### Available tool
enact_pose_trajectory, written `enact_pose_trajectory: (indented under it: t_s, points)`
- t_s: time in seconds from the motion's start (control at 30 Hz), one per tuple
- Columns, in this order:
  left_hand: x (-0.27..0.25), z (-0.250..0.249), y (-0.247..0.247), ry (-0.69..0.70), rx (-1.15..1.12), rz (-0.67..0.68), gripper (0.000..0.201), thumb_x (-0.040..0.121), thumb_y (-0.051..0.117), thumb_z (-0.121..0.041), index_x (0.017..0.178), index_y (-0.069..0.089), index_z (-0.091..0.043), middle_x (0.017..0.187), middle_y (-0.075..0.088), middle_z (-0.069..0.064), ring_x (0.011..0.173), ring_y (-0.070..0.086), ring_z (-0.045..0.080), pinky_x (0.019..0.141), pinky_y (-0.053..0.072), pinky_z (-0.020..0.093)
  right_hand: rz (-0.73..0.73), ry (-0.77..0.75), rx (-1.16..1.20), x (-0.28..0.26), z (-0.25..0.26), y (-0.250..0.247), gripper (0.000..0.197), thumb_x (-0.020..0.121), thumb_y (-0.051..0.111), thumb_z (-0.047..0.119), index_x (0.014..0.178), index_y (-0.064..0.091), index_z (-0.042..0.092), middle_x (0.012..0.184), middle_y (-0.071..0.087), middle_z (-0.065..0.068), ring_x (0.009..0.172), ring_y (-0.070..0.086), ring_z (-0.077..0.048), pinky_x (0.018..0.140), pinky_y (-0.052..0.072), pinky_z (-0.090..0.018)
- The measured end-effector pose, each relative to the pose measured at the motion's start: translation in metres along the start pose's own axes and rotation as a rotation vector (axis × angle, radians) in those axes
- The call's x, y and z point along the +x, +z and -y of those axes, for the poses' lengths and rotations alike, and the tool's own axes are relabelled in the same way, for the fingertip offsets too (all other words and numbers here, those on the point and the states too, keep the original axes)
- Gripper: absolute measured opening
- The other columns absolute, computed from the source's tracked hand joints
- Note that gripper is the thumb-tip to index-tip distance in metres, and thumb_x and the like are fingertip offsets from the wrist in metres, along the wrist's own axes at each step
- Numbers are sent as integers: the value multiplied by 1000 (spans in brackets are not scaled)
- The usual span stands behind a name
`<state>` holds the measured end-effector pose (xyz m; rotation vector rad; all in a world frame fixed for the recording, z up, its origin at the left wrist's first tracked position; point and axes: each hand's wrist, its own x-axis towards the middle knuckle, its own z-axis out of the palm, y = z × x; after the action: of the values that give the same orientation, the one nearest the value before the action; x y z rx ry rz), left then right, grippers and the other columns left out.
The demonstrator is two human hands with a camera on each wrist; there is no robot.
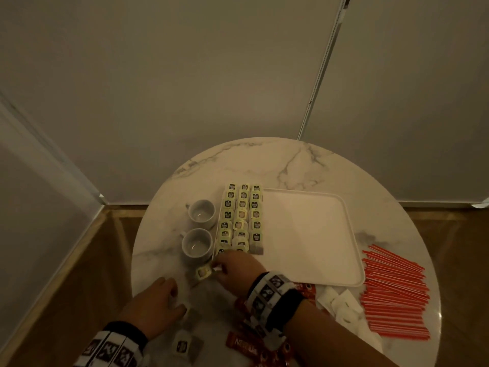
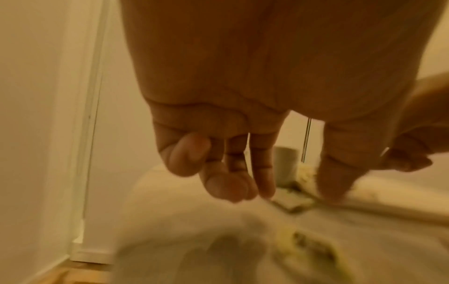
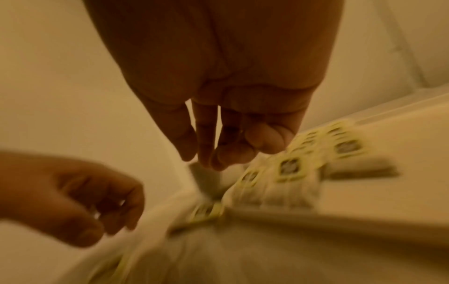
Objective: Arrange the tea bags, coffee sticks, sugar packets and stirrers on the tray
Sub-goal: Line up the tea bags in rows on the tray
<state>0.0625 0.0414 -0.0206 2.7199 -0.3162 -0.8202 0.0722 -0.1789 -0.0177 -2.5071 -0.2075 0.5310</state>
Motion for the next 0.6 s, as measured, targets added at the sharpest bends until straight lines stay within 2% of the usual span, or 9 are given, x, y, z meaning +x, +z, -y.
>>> enact_pose_trajectory:
  t_s: [0.07,0.13,0.2,0.3,0.37,0.43,0.53,0.6]
  points:
    - [-8,10,1,14,64,59,40,79,56,-62,105,45,-33,103,44,-11,87,53,7,78,45,24,91,15,-124,5,14,16,37,95,46,28,131,52,22,137,51,-8,127,47,-30,107,38,-46]
    - [-15,15,4,41,66,102,55,74,61,-64,116,41,-35,110,39,-11,93,51,7,80,43,22,148,36,-174,9,24,26,36,95,46,25,130,49,19,130,55,-13,120,53,-33,99,43,-45]
    - [-19,17,8,65,63,123,79,65,67,-67,130,35,-33,119,35,-10,102,51,8,86,42,22,175,33,-189,9,29,31,37,95,47,25,132,44,20,123,58,-13,111,58,-34,88,47,-41]
    - [-24,14,17,78,92,143,100,63,72,-61,143,21,-30,134,28,-7,117,48,12,94,42,21,206,27,-224,7,28,35,36,97,43,30,132,42,23,122,58,-12,108,59,-32,86,48,-39]
    - [-24,12,24,93,128,134,106,66,72,-55,149,11,-30,141,24,-5,121,48,13,97,42,22,219,35,-245,6,25,37,33,98,41,32,129,46,22,118,59,-12,105,60,-32,83,48,-39]
    - [-23,12,30,98,138,106,108,68,70,-54,151,4,-33,140,24,-5,118,50,14,94,44,24,230,21,-266,1,23,38,29,98,40,31,124,49,20,113,60,-13,102,60,-32,76,46,-36]
    - [-18,12,32,108,141,90,99,69,67,-56,148,12,-35,130,29,-5,107,54,14,85,46,23,264,-11,-291,-11,15,36,30,98,44,29,126,50,19,117,57,-14,104,58,-33,75,42,-34]
    - [-14,10,30,122,128,87,89,71,66,-55,144,21,-34,127,28,-5,101,54,14,81,45,22,241,-12,-271,-17,11,33,32,97,44,31,127,51,23,119,57,-14,107,57,-33,81,45,-36]
